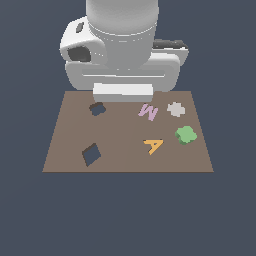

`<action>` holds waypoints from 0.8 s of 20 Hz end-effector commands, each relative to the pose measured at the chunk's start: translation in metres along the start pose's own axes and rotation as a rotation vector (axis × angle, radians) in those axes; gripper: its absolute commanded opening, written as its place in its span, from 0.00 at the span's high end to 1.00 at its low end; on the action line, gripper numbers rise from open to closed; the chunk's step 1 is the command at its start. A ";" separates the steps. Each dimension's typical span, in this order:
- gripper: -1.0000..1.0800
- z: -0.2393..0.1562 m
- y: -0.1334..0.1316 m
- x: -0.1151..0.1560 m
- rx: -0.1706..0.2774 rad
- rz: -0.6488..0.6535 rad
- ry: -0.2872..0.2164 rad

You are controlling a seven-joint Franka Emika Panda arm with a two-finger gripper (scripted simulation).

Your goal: Insert a designated object into the corresponding slot on a board.

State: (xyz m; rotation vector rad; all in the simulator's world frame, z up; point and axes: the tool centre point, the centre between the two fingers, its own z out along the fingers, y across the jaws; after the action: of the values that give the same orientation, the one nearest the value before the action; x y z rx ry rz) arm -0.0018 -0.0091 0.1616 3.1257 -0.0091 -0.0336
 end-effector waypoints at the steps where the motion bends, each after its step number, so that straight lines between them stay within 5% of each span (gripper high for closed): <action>1: 0.04 0.000 0.000 0.000 0.000 0.000 0.000; 9: 0.04 0.013 -0.022 0.008 0.003 -0.042 0.003; 16: 0.04 0.046 -0.078 0.025 0.008 -0.148 0.010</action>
State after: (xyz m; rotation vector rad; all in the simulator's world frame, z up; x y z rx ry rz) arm 0.0195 0.0529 0.1228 3.1284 0.1788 -0.0211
